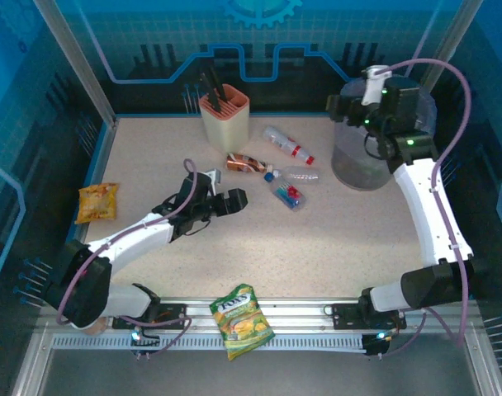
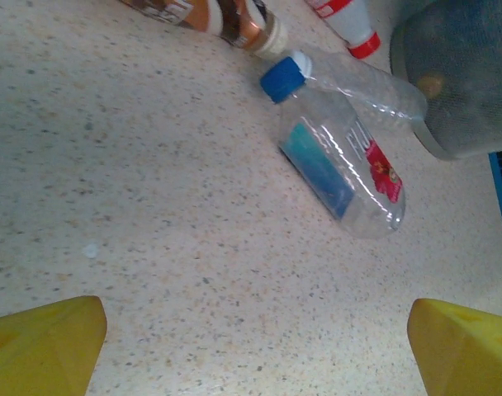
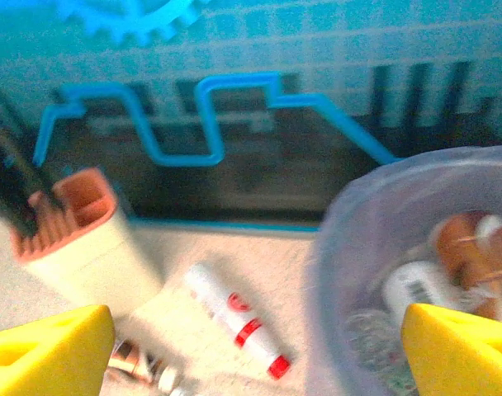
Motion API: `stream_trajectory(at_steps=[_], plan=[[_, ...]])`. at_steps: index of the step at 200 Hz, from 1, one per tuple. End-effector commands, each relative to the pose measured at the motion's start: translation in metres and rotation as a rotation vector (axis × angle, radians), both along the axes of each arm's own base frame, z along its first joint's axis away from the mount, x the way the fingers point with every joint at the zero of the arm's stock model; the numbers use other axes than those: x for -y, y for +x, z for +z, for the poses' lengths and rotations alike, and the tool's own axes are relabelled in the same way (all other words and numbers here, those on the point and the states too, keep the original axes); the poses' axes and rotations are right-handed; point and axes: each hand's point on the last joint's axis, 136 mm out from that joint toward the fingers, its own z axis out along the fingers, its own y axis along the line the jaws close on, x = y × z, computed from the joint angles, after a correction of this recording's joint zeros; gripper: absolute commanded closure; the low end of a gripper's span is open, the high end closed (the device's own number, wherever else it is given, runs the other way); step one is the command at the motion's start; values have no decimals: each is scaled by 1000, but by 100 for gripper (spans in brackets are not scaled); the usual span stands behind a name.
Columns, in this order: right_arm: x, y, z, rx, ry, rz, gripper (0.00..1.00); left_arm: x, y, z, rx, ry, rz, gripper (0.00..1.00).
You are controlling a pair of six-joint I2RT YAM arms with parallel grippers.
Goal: Put the plastic bottles in the bin
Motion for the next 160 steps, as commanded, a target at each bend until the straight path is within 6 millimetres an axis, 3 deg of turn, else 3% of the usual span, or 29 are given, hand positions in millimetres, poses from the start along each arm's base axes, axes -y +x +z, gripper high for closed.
stream_trajectory(at_steps=[1,25,50,89,115,123,129,160], plan=[[-36,-5,-35,-100,-113,110,9,-21,-5,3,-2,17,54,2],[-74,5,-71,-191,-239,210,9,-34,-13,1,-7,26,70,1],[-96,31,-113,-266,-369,261,8,-40,-20,-1,-11,19,70,1],[-108,94,-178,-350,-484,259,7,-38,-29,-2,-11,-8,52,1],[-108,136,-222,-402,-472,248,7,-40,-32,-2,-6,-9,48,1],[-108,145,-231,-415,-463,245,7,-40,-33,-2,-5,-9,45,1],[-107,151,-251,-448,-466,245,7,-40,-33,-2,-6,-10,42,1],[-108,165,-296,-516,-434,238,7,-39,-34,1,10,-28,38,1]])
